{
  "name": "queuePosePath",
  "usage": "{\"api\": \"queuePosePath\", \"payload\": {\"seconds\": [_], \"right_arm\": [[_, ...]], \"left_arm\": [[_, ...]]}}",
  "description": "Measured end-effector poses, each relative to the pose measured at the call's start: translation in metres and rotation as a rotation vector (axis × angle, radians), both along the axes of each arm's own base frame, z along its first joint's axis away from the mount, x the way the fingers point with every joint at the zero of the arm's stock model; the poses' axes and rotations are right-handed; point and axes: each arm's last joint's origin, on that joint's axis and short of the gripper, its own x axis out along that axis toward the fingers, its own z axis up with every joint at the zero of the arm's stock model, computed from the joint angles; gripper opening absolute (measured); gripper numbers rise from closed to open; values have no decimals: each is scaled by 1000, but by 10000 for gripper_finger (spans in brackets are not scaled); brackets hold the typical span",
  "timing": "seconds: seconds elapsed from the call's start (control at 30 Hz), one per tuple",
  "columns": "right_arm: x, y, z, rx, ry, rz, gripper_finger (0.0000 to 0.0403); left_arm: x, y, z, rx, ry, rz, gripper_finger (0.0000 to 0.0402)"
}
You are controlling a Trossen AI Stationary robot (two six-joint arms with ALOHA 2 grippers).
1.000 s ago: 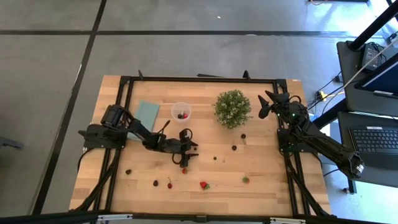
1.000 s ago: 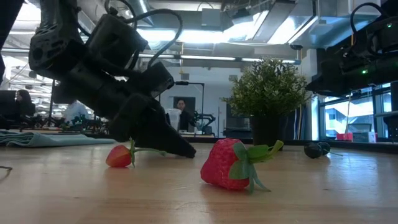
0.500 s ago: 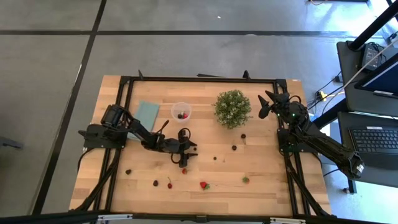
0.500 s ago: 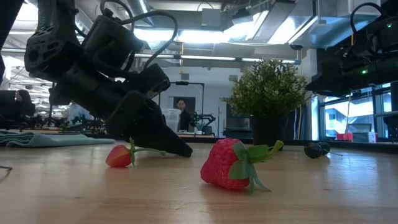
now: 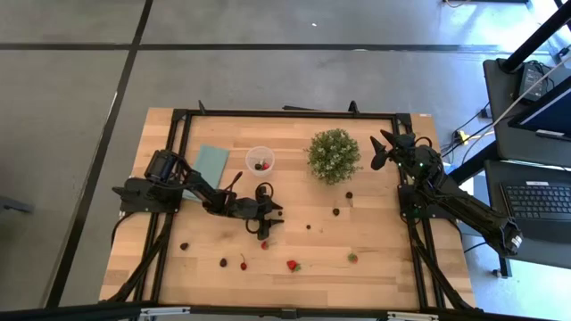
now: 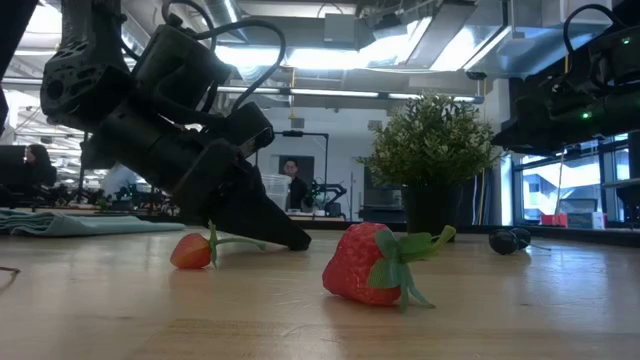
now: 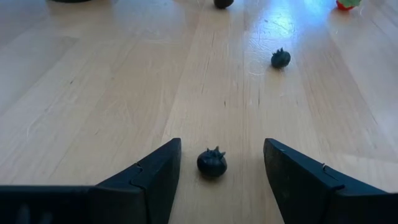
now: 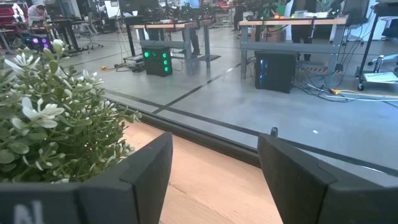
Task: Pick and placing Produce into tupperware
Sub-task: Put the blue berry into the transparent container
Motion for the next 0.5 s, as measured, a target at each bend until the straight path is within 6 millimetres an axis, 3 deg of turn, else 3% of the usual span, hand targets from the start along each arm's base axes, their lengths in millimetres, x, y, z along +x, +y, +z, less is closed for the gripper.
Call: {"api": "queuePosePath", "payload": {"seconds": [0.33,0.5], "right_arm": [[0,0,0,0,0,1,239],[0,0,0,0,0,0,239]], "left_arm": [[-3,1,-5,27,76,-2,217],[-3,1,-6,29,77,3,189]]}}
